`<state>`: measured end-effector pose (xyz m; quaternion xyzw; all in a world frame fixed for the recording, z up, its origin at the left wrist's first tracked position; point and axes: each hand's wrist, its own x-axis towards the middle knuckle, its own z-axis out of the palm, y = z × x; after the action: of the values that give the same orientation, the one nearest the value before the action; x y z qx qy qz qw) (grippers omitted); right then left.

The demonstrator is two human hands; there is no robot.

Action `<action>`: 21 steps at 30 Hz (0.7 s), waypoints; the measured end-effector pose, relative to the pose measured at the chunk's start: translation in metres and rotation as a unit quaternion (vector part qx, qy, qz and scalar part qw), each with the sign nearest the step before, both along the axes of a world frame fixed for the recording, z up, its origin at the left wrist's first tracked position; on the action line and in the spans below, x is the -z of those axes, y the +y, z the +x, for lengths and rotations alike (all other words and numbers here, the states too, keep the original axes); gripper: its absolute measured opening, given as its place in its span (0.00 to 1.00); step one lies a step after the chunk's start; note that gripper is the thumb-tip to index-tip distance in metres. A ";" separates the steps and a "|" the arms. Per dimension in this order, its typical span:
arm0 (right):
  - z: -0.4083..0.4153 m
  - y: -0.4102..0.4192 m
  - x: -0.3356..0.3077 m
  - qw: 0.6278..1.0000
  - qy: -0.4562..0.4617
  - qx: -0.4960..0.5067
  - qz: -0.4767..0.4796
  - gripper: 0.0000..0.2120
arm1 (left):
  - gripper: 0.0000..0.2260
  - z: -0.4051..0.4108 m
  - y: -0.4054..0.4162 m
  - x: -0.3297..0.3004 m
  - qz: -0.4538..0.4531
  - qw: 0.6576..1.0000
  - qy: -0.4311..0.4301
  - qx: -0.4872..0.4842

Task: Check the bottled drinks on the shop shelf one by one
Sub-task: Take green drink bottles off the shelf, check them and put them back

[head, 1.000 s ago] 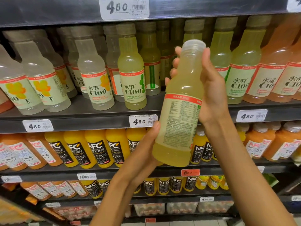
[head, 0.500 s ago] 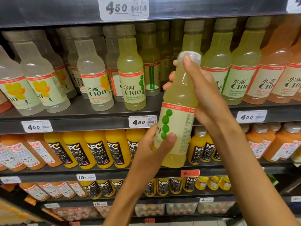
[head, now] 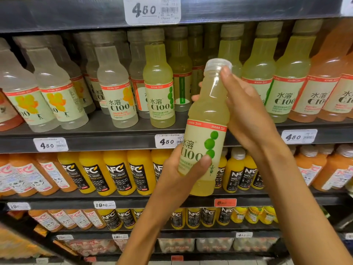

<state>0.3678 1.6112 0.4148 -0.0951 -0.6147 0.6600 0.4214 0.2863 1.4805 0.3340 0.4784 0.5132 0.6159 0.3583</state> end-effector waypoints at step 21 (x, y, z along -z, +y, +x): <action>0.004 -0.013 -0.001 0.996 0.028 -0.065 0.060 0.22 | 0.32 0.001 -0.007 0.007 0.001 0.998 -0.060 0.022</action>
<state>0.3715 1.5984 0.4157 -0.0110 -0.6458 0.6502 0.4001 0.2871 1.4740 0.3272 0.4520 0.4795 0.6360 0.4017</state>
